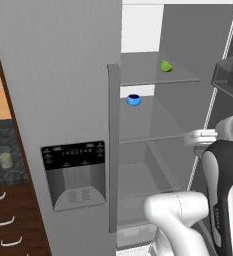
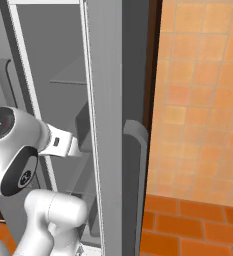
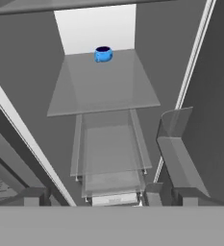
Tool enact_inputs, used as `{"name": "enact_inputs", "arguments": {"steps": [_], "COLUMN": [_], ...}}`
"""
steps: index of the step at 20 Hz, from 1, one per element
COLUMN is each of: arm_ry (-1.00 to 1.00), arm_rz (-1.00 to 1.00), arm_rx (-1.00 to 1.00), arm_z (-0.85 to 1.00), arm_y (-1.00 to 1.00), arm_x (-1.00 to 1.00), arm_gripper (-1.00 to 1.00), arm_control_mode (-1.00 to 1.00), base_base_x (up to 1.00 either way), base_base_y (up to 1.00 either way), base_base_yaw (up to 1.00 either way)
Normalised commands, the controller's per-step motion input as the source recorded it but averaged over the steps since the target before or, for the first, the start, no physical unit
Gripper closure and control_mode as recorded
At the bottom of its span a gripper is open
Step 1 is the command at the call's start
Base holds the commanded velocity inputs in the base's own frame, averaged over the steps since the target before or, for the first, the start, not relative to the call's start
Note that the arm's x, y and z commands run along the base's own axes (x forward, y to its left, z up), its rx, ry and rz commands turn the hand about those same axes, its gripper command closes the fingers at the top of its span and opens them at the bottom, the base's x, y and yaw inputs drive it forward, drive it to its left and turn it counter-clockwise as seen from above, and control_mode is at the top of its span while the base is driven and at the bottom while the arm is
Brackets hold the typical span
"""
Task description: Grab a lemon wedge from the fridge and one ice cube from the ice bowl, and put them in the glass of lemonade.
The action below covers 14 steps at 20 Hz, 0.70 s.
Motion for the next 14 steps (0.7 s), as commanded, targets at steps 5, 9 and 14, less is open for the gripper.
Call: {"name": "enact_inputs", "arguments": {"steps": [5,9,14], "arm_ry": [0.0,-0.03,-0.1], "arm_rz": [0.0,-0.09,-0.01], "arm_rx": [0.0,0.0,-0.1], "arm_z": [0.0,0.23,0.97], "arm_y": [0.1,0.43,0.38], "arm_x": [0.08,0.13,0.02], "arm_gripper": [-1.0,-1.0,-1.0], "arm_control_mode": [-1.0,-1.0,-1.0], "base_base_x": [0.0,0.0,0.0], "base_base_y": [0.0,0.0,0.0], "base_base_yaw": [0.0,0.0,0.0]}}
